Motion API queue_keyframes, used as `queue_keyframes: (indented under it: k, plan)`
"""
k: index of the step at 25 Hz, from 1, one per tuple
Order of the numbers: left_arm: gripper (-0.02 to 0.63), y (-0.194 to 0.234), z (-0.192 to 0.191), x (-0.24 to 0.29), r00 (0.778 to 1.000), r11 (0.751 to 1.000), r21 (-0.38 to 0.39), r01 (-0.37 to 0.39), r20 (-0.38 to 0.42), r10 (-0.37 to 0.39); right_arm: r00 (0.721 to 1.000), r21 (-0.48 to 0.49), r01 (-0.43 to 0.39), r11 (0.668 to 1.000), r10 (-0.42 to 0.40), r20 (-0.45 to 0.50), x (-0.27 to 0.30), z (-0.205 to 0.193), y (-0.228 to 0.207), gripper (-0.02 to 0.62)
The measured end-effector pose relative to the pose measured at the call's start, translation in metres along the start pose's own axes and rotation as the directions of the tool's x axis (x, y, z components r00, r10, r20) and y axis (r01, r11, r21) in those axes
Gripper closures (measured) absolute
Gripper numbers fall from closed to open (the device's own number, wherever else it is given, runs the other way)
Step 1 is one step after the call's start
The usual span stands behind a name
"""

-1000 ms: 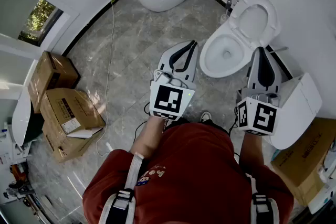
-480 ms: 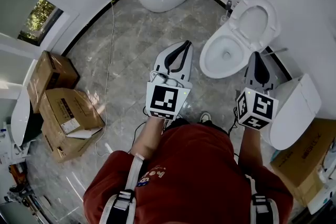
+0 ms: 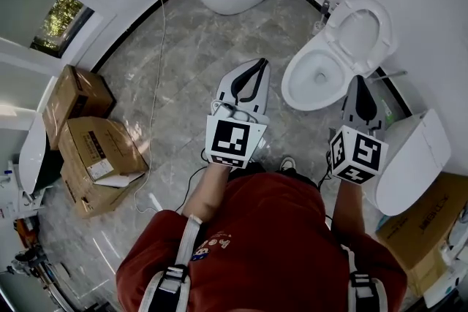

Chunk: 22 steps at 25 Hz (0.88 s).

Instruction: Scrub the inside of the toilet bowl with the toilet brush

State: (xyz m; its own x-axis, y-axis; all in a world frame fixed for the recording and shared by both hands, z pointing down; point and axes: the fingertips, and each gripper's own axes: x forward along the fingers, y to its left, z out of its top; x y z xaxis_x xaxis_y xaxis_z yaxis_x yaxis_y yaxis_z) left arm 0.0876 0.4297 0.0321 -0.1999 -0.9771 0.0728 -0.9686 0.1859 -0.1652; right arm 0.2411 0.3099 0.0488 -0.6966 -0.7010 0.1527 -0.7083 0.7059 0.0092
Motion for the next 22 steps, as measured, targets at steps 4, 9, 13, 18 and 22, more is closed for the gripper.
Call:
queue_keyframes:
  k: [4,9,13,18,22]
  plan:
    - [0.611,0.016,-0.009,0.008,0.998,0.998,0.007,-0.056,-0.028,0.057,0.999,0.01,-0.033,0.999,0.033,-0.014,0.022,-0.008,-0.003,0.595]
    - [0.611,0.064,-0.025,0.02,0.993,0.993,-0.021,-0.114,-0.04,0.113,0.998,0.006,-0.062,0.998,0.062,-0.034,0.069,-0.01,0.018,0.595]
    - [0.611,0.126,-0.049,0.048,0.992,0.99,-0.062,-0.127,-0.033,0.125,0.997,-0.032,-0.067,0.997,0.065,-0.048,0.125,-0.011,0.055,0.595]
    - [0.611,0.228,-0.072,0.09,0.995,0.993,-0.074,-0.097,-0.032,0.095,0.997,-0.064,-0.009,0.998,0.004,-0.075,0.206,-0.001,0.117,0.595]
    - [0.611,0.292,-0.071,0.132,1.0,0.997,-0.068,-0.021,-0.011,0.02,0.994,-0.061,0.051,0.997,-0.056,-0.092,0.262,0.015,0.153,0.595]
